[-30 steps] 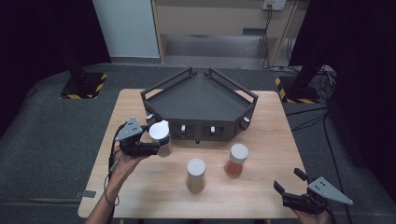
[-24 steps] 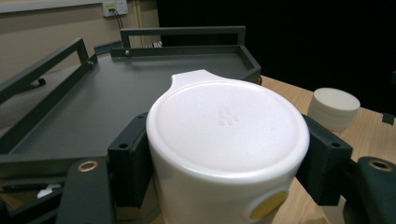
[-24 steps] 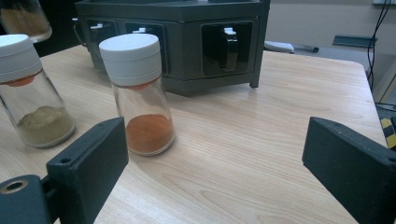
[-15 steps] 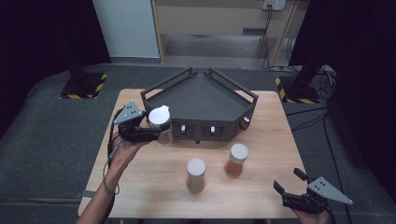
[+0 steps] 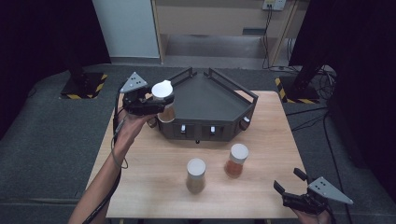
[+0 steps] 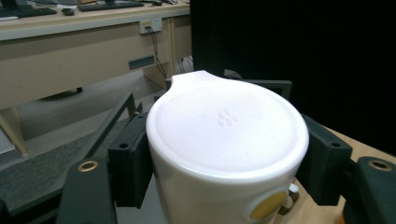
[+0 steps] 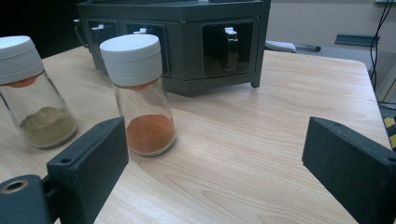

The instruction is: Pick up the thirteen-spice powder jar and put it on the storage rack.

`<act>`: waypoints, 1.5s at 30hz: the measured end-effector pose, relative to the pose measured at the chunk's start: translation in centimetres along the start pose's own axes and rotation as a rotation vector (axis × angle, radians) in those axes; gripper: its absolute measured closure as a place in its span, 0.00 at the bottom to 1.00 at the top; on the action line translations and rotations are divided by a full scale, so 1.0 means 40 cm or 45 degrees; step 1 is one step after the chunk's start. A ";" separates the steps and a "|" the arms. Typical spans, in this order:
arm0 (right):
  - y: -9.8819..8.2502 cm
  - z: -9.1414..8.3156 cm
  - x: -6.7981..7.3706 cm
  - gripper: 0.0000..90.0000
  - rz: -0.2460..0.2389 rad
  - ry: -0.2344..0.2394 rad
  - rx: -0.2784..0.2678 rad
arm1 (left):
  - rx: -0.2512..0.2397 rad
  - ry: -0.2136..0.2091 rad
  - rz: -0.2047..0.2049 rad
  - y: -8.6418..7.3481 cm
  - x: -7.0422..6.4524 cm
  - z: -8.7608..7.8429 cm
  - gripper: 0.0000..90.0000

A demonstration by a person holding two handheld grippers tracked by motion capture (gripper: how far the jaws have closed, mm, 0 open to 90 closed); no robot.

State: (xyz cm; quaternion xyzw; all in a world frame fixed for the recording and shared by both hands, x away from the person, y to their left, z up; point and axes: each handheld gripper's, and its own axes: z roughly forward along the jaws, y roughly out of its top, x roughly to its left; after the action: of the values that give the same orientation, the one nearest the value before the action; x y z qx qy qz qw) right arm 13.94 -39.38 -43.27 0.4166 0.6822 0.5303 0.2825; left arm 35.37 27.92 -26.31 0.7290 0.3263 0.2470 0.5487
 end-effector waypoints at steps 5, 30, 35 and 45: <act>-0.001 0.001 -0.001 0.08 0.002 0.001 -0.001 | -0.007 0.052 -0.017 0.009 0.011 0.035 0.33; -0.004 -0.001 -0.010 0.08 0.027 0.012 -0.008 | 0.069 0.228 -0.106 -0.028 0.040 0.180 0.33; -0.004 -0.001 -0.010 0.08 0.028 0.012 -0.008 | 0.066 0.234 -0.121 -0.036 0.044 0.187 0.33; -0.005 -0.002 -0.010 0.08 0.031 0.012 -0.009 | 0.079 0.230 -0.120 -0.048 0.043 0.205 0.33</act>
State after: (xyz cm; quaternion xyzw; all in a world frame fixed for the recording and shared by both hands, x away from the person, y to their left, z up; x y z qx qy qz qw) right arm 14.03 -39.79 -43.45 0.4214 0.6765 0.5382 0.2741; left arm 42.00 24.32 -30.44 0.7042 0.4159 0.2755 0.5051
